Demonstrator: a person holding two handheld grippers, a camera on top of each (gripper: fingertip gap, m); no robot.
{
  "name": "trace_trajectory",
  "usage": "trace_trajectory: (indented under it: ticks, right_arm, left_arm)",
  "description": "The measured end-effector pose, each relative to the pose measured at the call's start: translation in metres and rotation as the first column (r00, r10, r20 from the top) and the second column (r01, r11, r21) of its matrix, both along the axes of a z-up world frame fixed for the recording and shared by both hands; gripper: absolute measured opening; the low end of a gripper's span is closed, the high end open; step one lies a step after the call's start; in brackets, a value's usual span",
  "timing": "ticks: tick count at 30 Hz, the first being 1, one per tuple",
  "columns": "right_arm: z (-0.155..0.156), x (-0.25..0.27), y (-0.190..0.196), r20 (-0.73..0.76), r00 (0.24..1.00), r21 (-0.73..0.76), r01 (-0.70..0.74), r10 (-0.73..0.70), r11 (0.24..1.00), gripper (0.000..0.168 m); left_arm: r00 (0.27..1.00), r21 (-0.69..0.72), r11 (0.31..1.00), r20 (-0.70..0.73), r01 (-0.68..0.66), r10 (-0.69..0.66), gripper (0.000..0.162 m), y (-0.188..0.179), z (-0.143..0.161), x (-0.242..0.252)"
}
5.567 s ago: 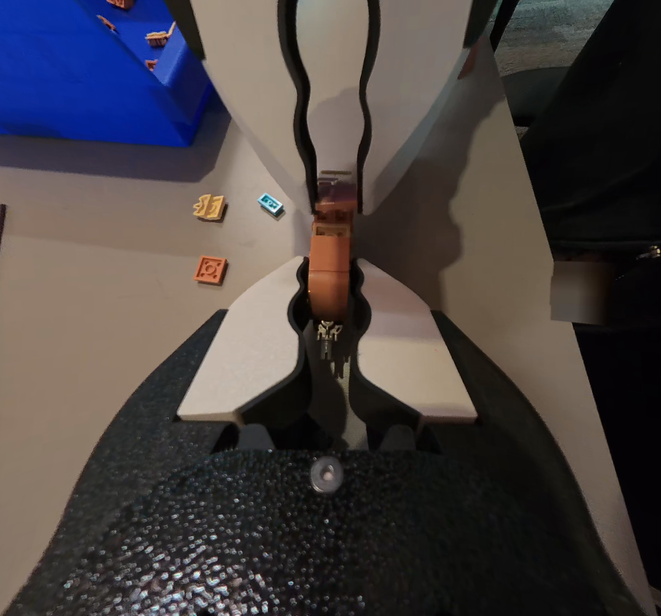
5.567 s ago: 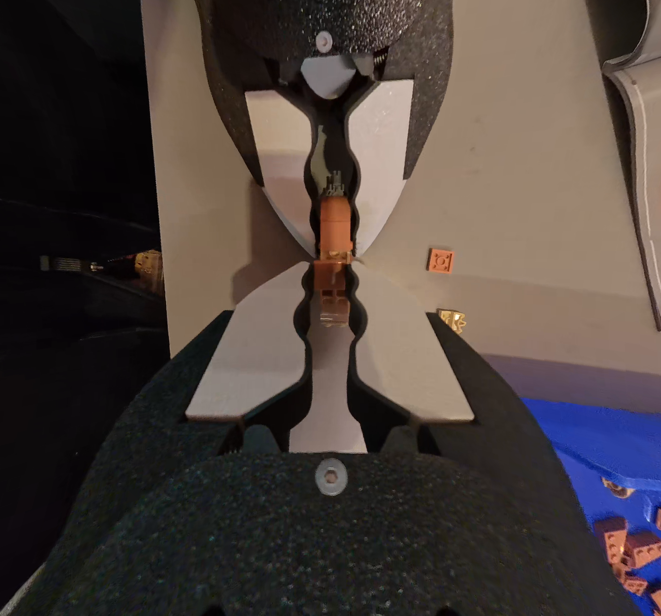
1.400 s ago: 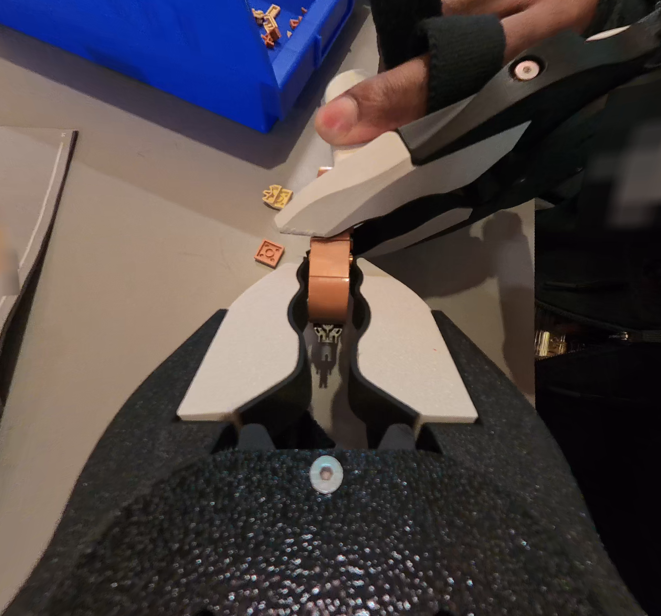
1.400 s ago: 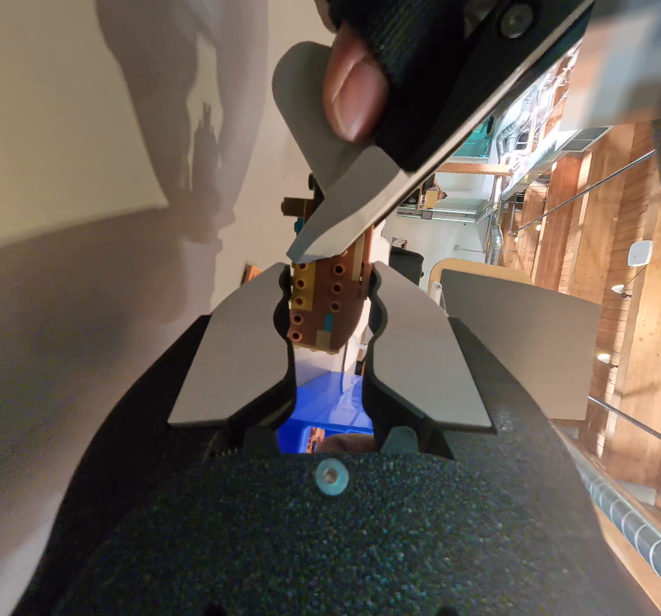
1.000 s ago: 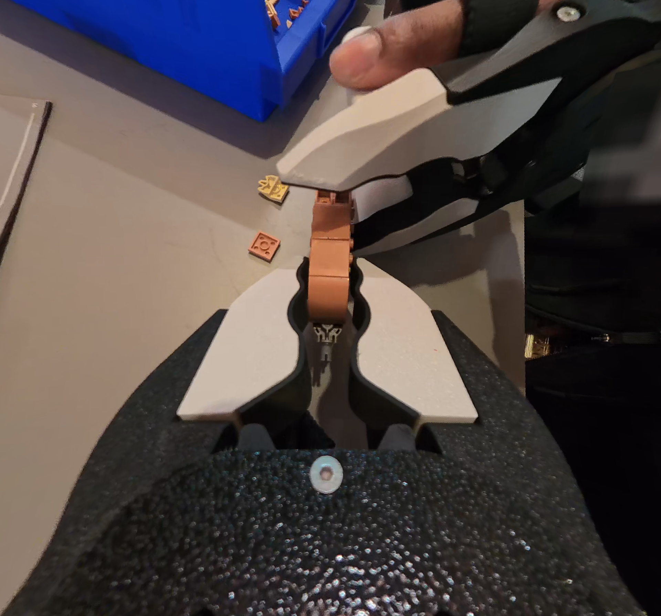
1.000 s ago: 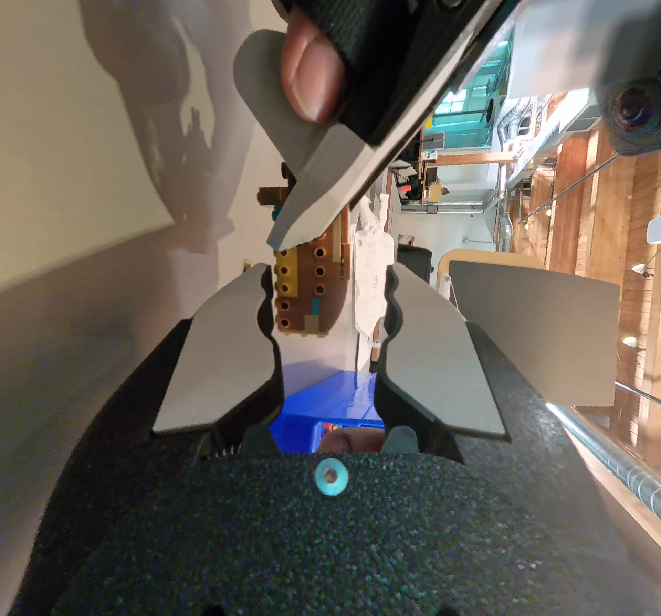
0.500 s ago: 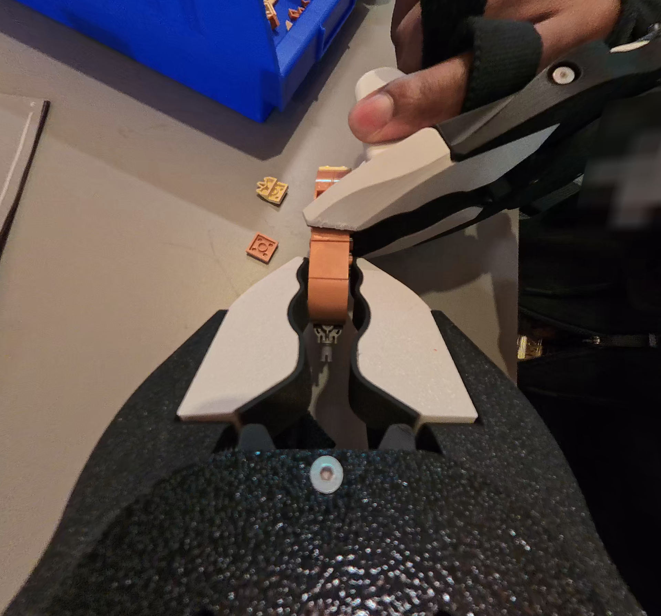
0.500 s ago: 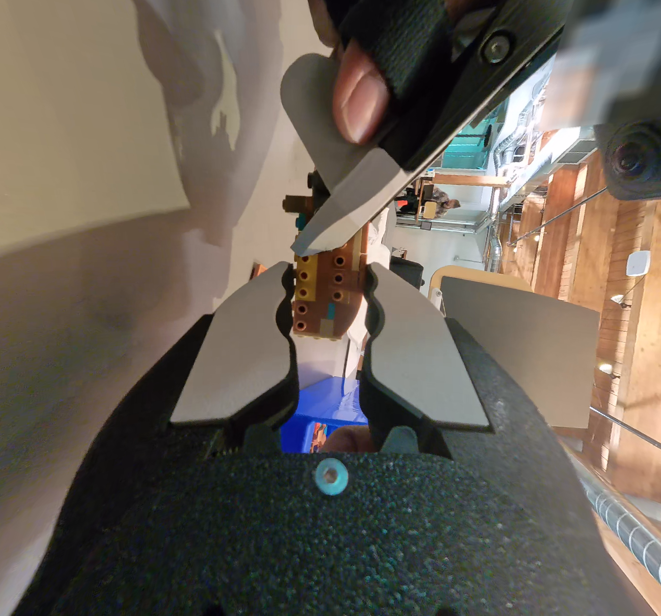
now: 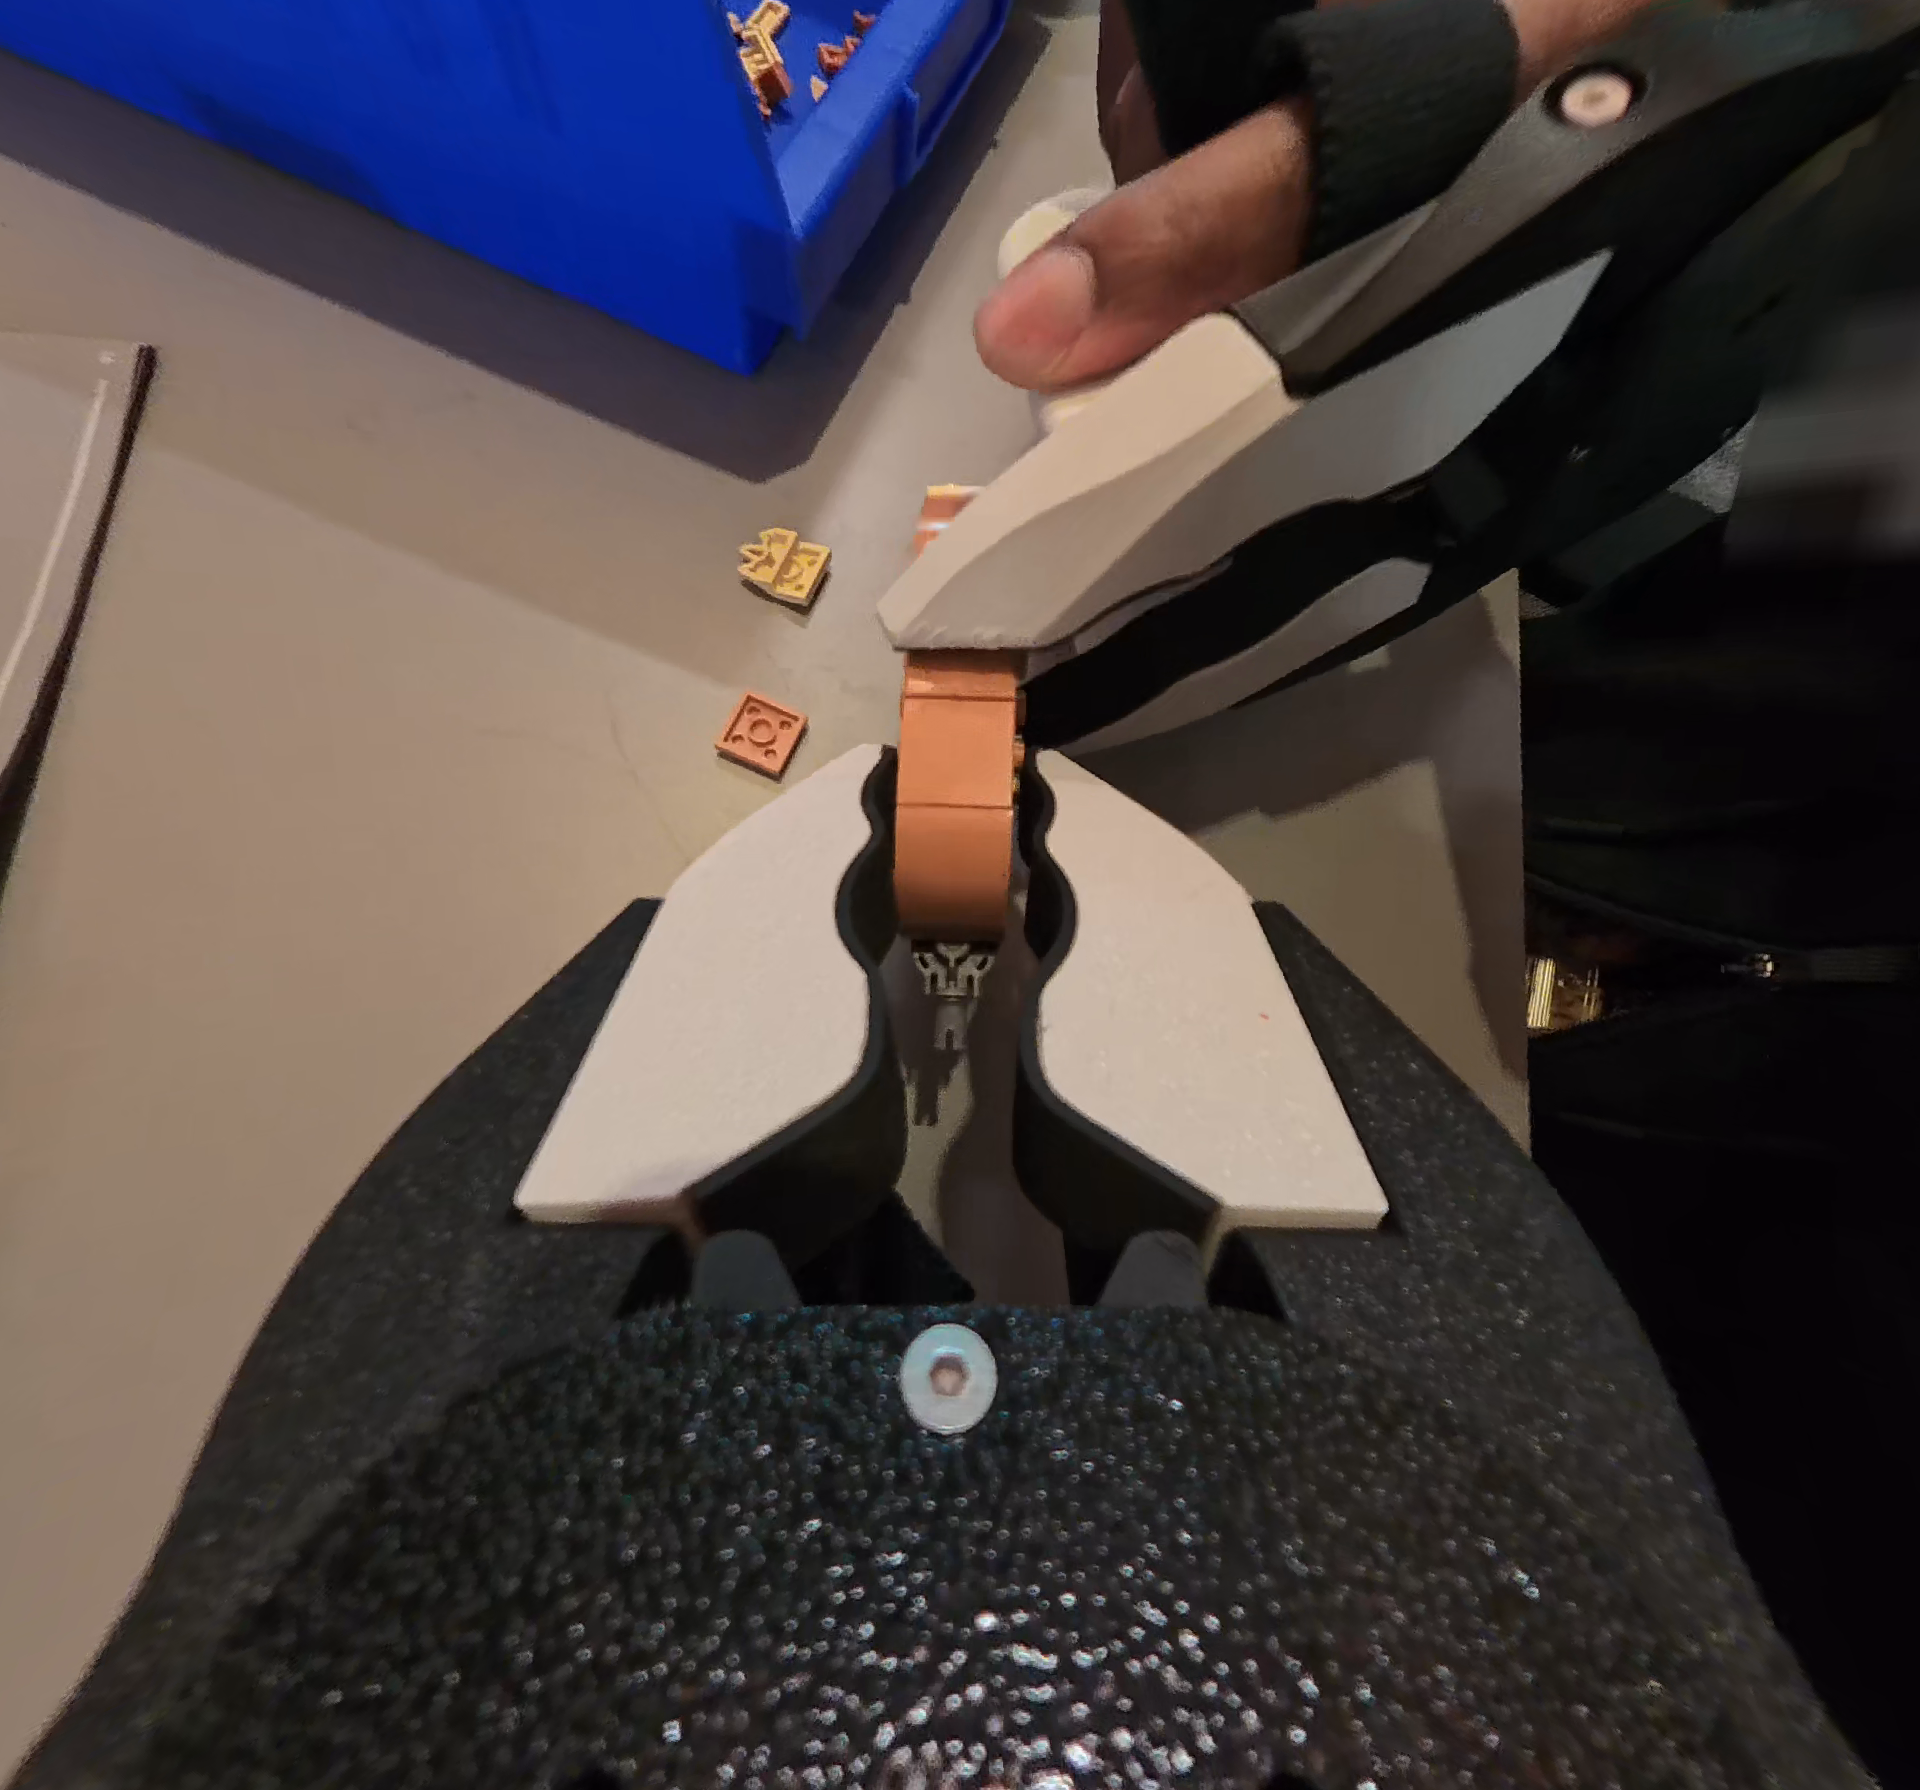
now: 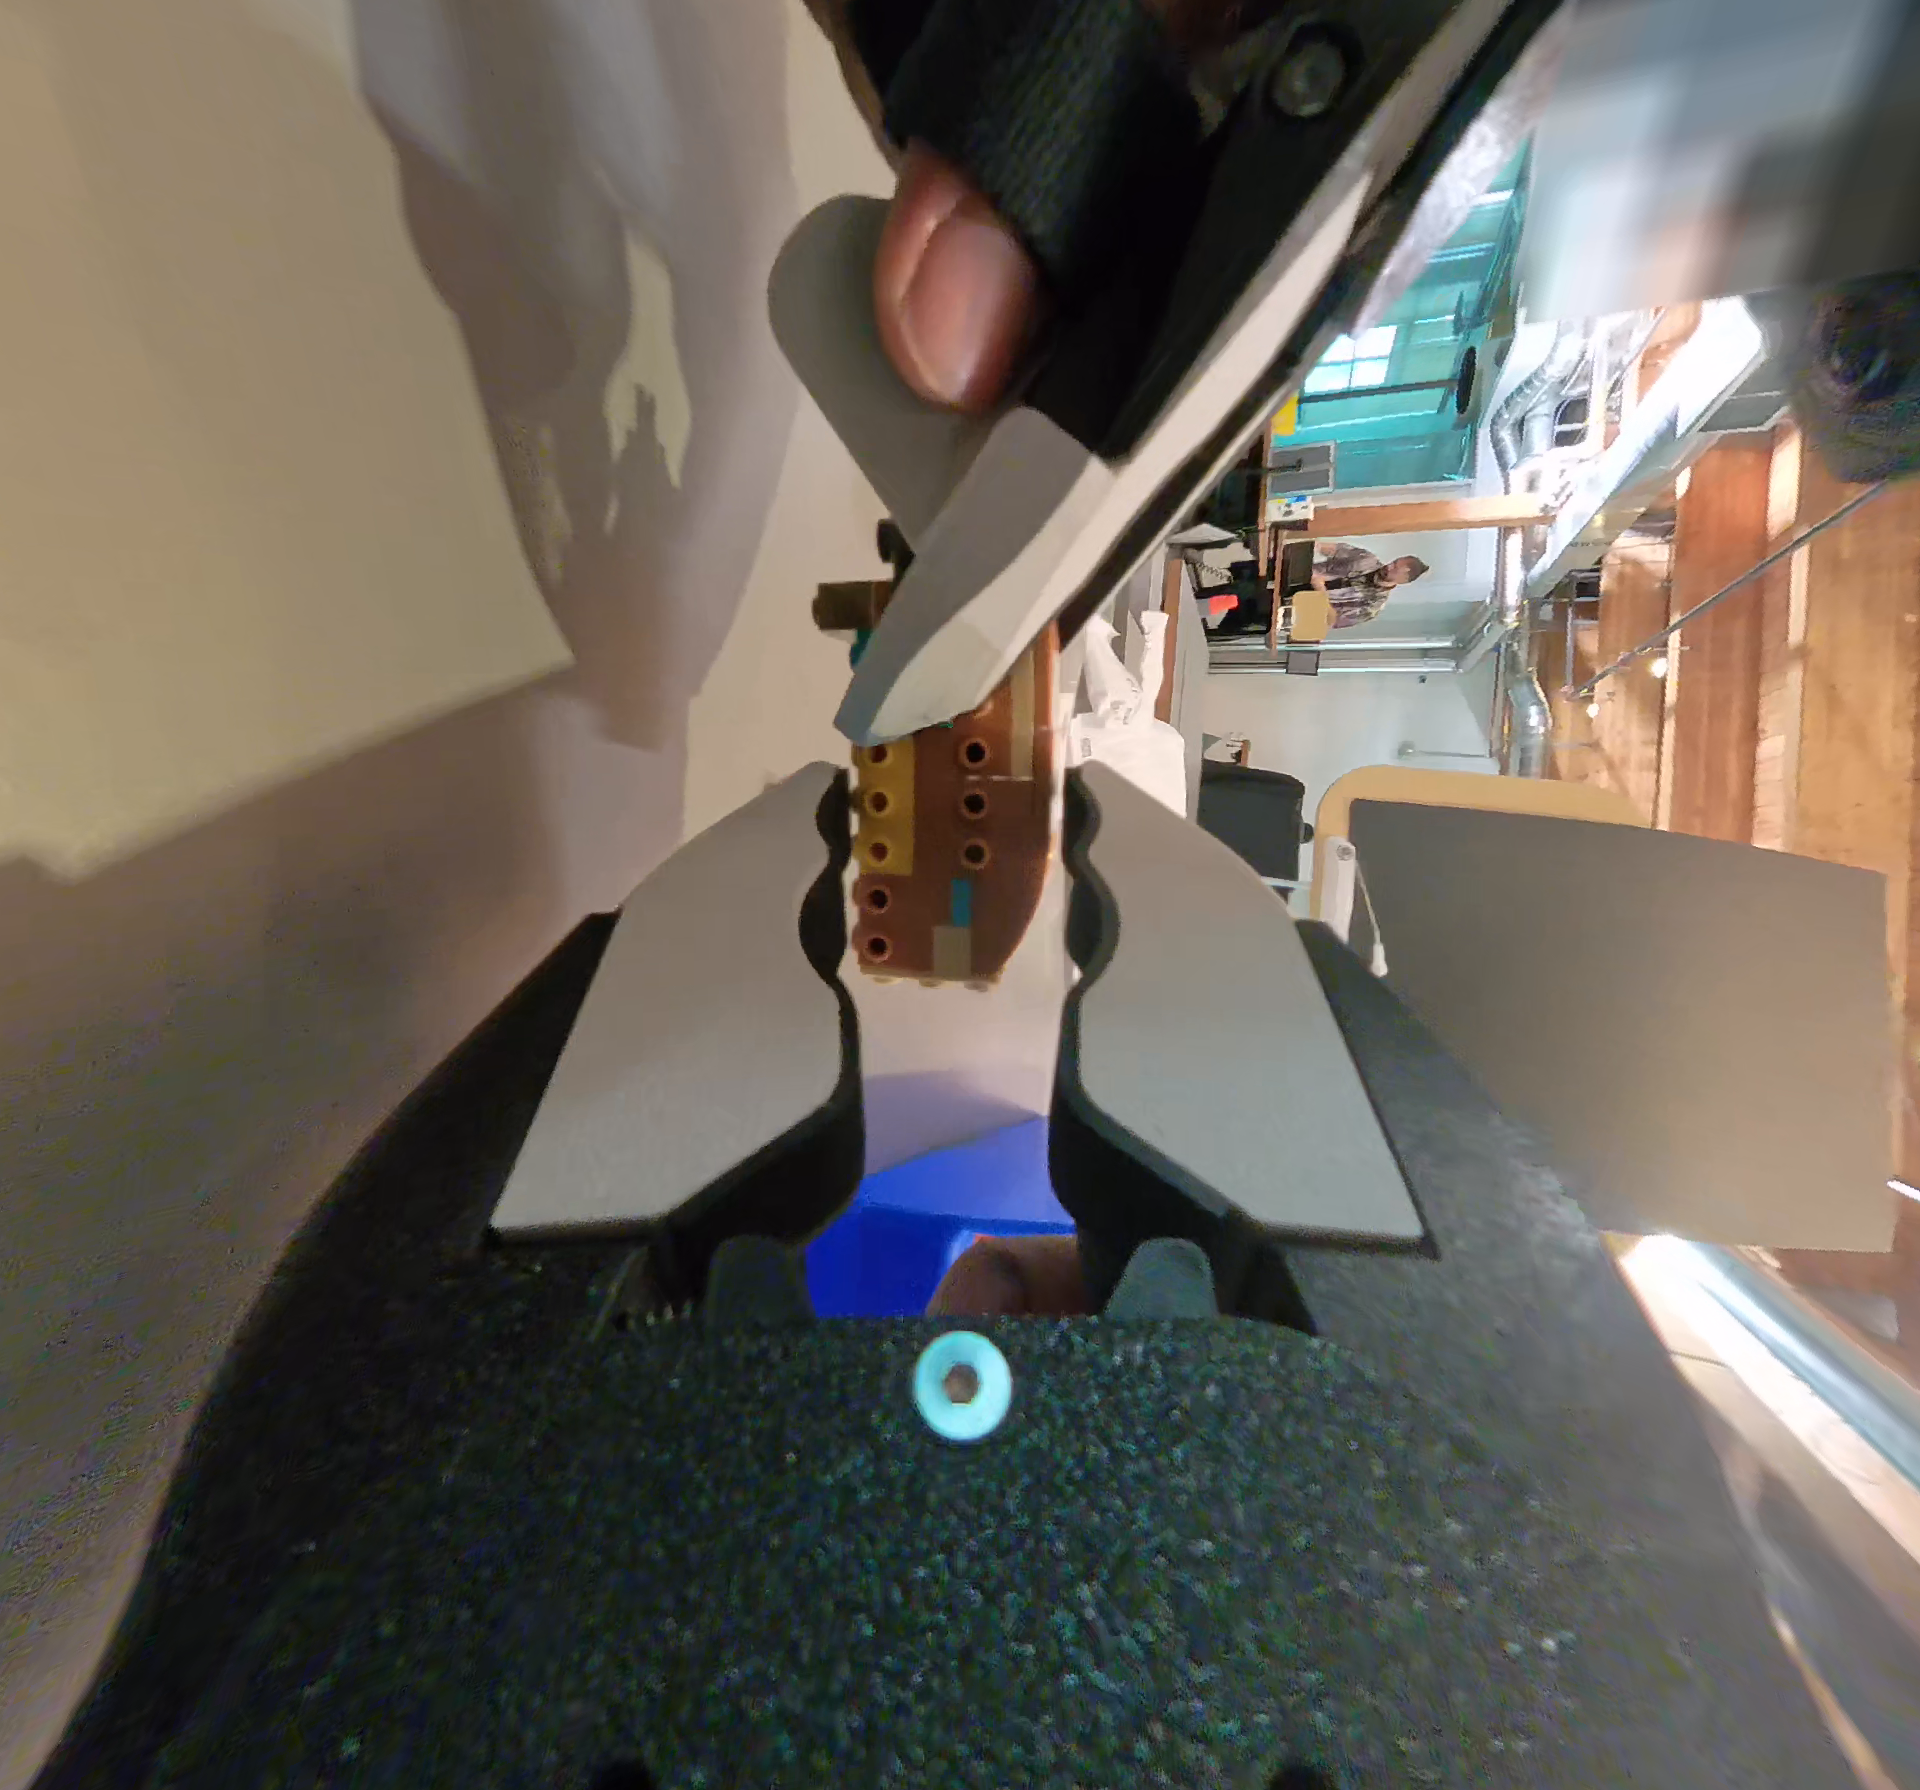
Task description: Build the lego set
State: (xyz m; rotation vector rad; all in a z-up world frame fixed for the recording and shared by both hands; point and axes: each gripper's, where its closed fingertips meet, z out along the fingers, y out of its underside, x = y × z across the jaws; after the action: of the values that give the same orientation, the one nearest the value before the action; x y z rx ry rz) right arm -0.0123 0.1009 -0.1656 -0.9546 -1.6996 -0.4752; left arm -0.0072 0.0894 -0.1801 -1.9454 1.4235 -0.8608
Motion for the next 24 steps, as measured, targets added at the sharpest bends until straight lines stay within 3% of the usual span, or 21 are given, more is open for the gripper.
trace_trajectory:
  ticks: [1,4,8,24]
  right_arm:
    - [0.0004,0.0003,0.0007,-0.016,1.0,-0.005,0.008,-0.008,1.0,0.046]
    - [-0.0042,0.0011,0.0018,0.007,1.0,-0.012,0.018,-0.018,1.0,0.055]
    - [-0.0079,-0.0005,0.0013,0.029,0.999,-0.006,0.02,-0.02,1.0,0.041]
    - [-0.0072,0.0026,0.0057,0.052,0.997,0.028,0.059,-0.061,0.998,0.04]
  left_arm:
    - [1.0,0.012,1.0,-0.014,0.003,-0.002,0.021,-0.0002,-0.0016,-0.0007]
    - [0.999,0.04,0.999,-0.047,0.027,-0.025,0.02,-0.0038,-0.0052,0.0004]
    - [0.997,0.076,0.996,-0.062,0.048,-0.044,0.02,-0.0057,-0.0026,0.0037]
    - [0.998,0.069,0.997,-0.058,0.026,-0.022,0.02,-0.0023,-0.0014,0.0058]
